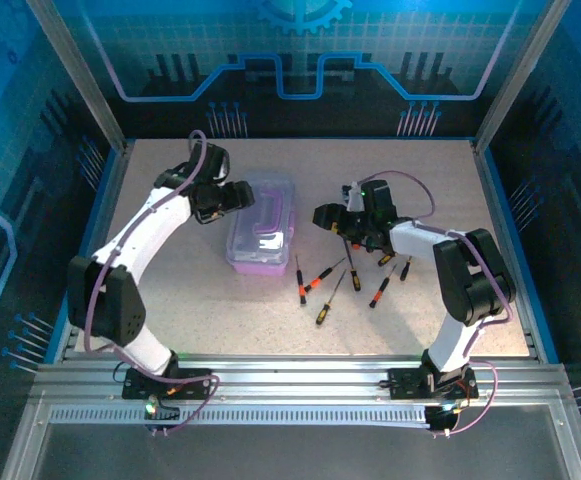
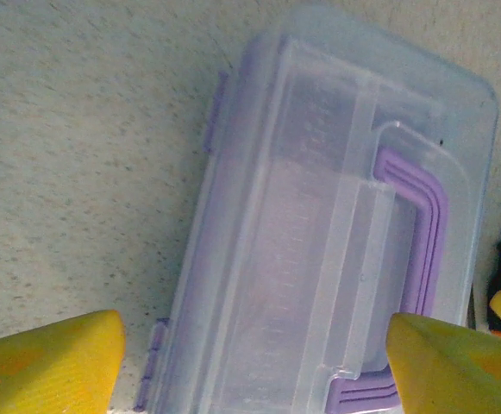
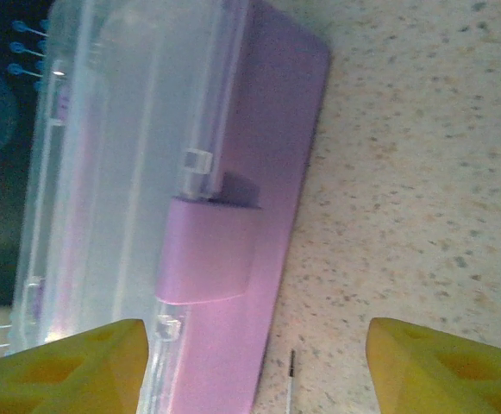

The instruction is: Pack the tool kit

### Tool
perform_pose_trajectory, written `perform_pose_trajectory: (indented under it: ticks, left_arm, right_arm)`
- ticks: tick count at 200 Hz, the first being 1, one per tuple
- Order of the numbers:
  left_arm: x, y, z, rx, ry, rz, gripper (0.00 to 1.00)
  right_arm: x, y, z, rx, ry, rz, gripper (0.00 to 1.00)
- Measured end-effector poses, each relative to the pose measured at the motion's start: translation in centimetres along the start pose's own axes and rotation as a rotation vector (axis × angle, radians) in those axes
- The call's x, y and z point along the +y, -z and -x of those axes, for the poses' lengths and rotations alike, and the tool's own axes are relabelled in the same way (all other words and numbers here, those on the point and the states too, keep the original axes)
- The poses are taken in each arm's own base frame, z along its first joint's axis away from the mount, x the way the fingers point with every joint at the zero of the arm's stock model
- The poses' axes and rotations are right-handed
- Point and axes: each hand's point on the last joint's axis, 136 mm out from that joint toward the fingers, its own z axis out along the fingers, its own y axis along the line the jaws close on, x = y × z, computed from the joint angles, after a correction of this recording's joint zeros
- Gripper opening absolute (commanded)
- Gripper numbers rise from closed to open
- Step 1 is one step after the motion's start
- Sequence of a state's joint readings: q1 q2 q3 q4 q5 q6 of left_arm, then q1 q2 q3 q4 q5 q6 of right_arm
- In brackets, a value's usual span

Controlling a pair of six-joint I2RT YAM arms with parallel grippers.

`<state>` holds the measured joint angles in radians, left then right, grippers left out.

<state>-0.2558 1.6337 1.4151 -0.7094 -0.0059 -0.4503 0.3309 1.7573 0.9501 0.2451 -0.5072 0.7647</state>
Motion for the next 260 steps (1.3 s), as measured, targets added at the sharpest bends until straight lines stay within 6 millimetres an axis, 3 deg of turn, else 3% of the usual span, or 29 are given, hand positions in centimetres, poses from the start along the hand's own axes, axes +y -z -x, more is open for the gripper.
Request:
perform_pose_trajectory:
  ticks: [28, 59, 196, 260]
  left_arm:
    - [-1.7, -1.9, -0.7, 0.081, -0.063, -0.014, 0.81]
    - [-3.1, -2.6, -0.8, 0.111, -0.137, -0.011, 0.81]
    - [-2.0, -3.5, -1.4, 0.140, -0.241, 0.083, 0.81]
    - [-1.3, -3.5, -1.2, 0.130, -0.281, 0.129, 0.88]
  right_arm:
    - [0.9, 0.0, 0.1, -0.016, 0.008, 0.061, 0.67]
    - [1.9, -0.1, 0.5, -0.028, 0.015, 0.108, 0.68]
    - [1.9, -1.9, -0.8, 0.035, 0.004, 0.136, 0.71]
    - [1.8, -2.0, -0.9, 0.039, 0.002, 0.135, 0.72]
